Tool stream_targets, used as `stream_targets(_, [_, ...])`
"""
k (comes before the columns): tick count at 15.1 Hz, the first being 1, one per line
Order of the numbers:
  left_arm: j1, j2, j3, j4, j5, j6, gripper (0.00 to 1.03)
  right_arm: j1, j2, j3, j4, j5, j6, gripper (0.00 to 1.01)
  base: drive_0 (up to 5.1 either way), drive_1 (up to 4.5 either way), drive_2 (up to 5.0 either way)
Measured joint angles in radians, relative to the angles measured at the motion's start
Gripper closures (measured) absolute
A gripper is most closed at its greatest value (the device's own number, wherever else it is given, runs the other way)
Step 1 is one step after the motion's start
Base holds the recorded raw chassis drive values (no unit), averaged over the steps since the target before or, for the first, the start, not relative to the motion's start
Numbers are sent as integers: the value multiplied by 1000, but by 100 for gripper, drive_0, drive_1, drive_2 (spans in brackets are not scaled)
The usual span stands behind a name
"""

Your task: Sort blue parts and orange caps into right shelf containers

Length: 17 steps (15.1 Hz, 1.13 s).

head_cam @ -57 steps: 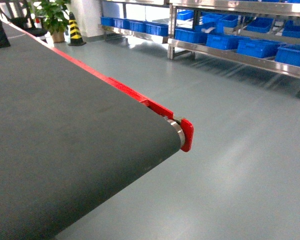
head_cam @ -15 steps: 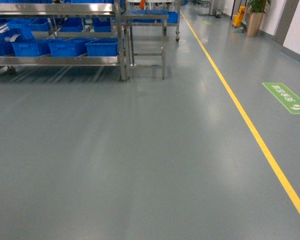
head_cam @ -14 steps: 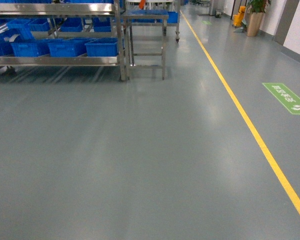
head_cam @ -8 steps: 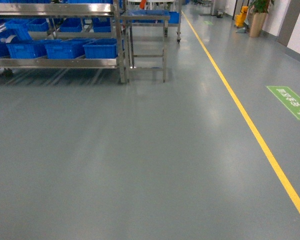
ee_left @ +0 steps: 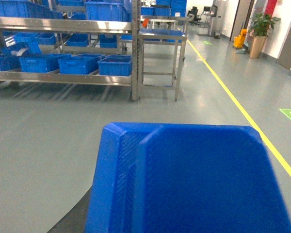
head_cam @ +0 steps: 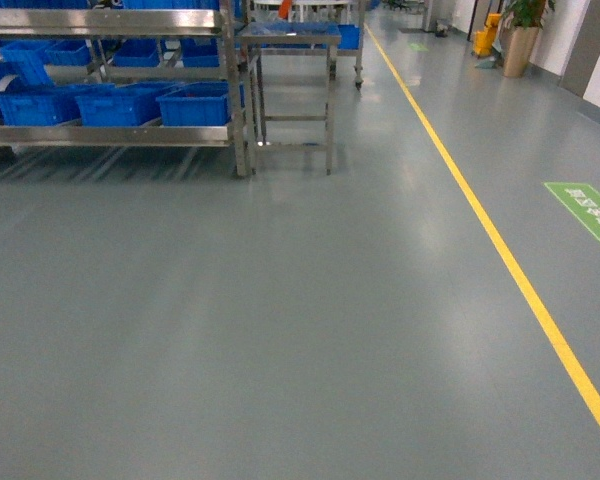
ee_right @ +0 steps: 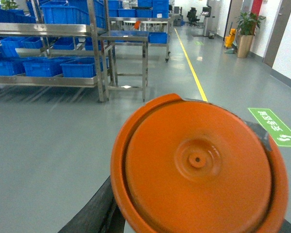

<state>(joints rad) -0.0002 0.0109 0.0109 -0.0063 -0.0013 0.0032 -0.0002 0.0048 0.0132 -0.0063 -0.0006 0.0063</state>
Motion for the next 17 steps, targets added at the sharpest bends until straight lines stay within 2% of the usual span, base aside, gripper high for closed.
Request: stream_targets(17, [0, 0, 0, 1, 2, 0, 60, 0, 0, 0, 0, 0, 0, 57, -3, 431, -436])
